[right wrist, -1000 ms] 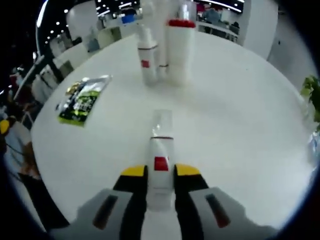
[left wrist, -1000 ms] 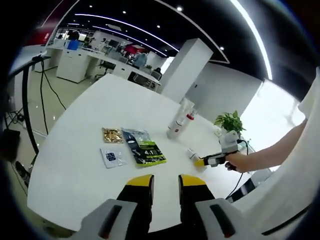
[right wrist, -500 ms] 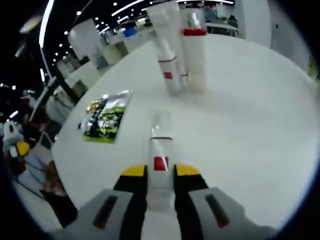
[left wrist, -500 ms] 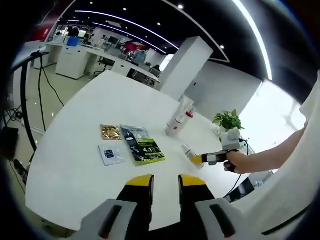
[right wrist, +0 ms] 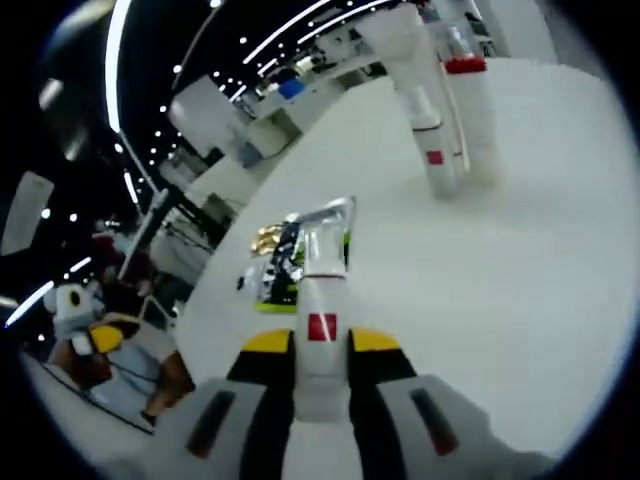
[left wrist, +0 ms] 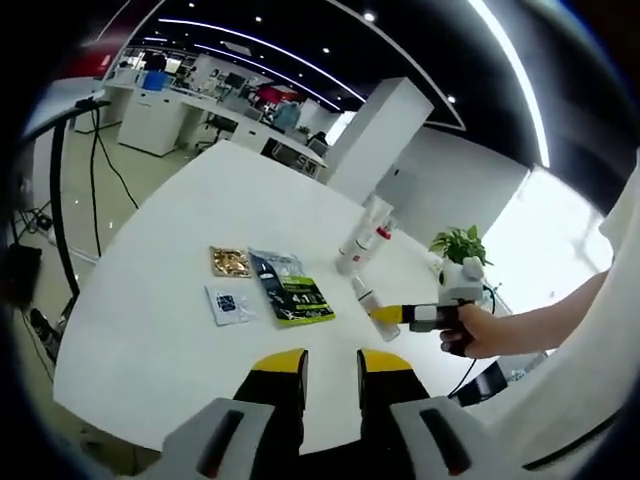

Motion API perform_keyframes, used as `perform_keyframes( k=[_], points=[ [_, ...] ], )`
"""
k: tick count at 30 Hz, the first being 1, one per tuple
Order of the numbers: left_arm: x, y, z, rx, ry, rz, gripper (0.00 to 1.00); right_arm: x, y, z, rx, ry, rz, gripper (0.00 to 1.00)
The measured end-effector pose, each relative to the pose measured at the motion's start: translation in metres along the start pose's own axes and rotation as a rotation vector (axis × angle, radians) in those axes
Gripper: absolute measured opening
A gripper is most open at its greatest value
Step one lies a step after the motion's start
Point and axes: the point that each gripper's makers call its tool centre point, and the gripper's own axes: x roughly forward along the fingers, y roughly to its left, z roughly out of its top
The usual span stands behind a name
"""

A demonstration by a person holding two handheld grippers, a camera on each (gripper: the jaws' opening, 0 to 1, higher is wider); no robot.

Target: Arrange the skincare products in the storage area until every visible bottle or jar stands upright without overlapping.

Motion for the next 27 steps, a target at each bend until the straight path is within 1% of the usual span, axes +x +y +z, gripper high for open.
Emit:
perform_keyframes(
  k=[1, 3, 8, 10, 17, 22, 25, 27],
  points=[
    [0.000, 0.000, 0.000, -0.006, -0.002, 0.001, 0.20, 0.001, 0.008, 0.001, -0.002, -0.003, 0.026, 0.18],
    [0.000, 0.000, 0.001, -0.009, -0.004, 0.000, 0.20, 0.002, 0.016, 0.002, 0.010, -0.015, 0.055, 0.18],
    [0.005, -0.005, 0.004, -0.015, -0.010, -0.010, 0.20, -0.002, 0.056, 0.008, -0.005, -0.045, 0.172, 0.18],
    [0.008, -0.008, 0.004, -0.017, -0.009, -0.022, 0.20, -0.003, 0.065, 0.008, 0.001, -0.047, 0.207, 0.18],
    [0.019, -0.015, 0.006, -0.062, -0.012, -0.057, 0.20, -0.013, 0.085, 0.008, 0.002, -0.072, 0.274, 0.18],
    [0.030, -0.024, 0.004, -0.097, 0.004, -0.097, 0.21, -0.024, 0.096, 0.010, -0.004, -0.101, 0.314, 0.18],
    [0.039, -0.035, 0.008, -0.123, 0.002, -0.140, 0.22, -0.030, 0.102, 0.010, -0.023, -0.109, 0.333, 0.18],
    [0.046, -0.047, 0.012, -0.164, -0.002, -0.191, 0.23, -0.036, 0.110, 0.008, -0.098, -0.107, 0.345, 0.18]
  ],
)
